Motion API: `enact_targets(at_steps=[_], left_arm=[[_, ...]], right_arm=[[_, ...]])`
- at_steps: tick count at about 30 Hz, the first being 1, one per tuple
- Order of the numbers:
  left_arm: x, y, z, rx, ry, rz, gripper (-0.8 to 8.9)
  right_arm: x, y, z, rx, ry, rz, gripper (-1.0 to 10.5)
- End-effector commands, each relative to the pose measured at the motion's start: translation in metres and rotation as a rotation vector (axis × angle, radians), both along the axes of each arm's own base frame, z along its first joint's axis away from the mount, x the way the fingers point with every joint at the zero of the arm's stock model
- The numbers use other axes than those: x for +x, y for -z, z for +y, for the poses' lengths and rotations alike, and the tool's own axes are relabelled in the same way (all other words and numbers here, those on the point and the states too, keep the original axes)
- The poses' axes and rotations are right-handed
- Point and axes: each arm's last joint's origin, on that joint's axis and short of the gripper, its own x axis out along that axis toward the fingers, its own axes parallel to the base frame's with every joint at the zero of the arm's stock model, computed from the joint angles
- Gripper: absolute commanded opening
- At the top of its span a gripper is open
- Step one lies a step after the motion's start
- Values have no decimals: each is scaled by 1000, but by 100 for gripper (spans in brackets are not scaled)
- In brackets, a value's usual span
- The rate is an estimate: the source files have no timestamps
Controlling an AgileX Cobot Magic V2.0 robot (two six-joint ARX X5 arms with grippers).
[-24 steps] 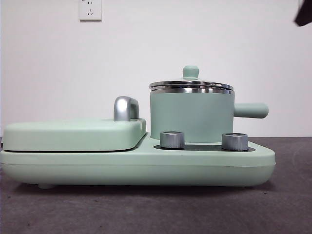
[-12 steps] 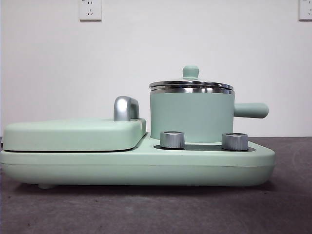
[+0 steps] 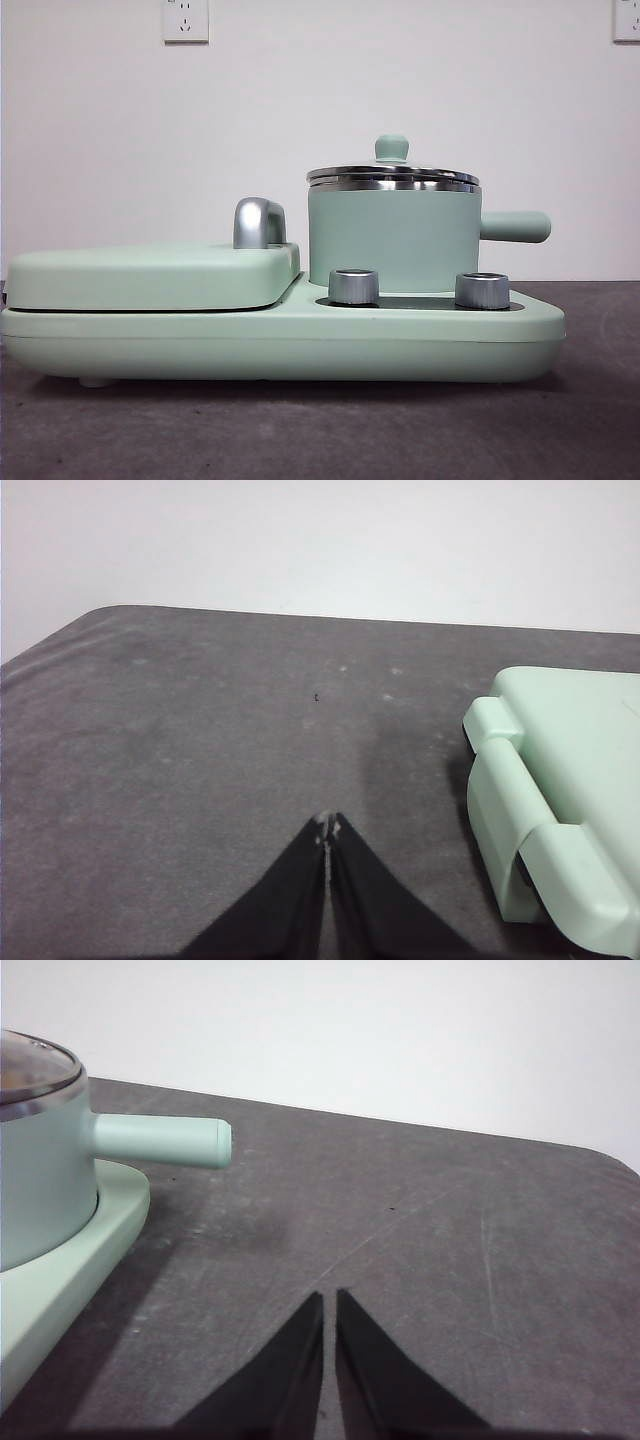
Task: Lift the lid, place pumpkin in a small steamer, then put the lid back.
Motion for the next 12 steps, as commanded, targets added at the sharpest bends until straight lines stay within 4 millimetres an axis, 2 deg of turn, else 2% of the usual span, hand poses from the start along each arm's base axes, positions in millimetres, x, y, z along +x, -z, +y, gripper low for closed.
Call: enact_targets(at_steps=[1, 12], left_arm=[[1, 6, 0, 5, 1, 10, 7], [1, 6, 0, 5, 1, 10, 7]], right_arm=[[0, 0, 0, 18, 0, -8, 20], [0, -1, 0, 18, 0, -19, 20]])
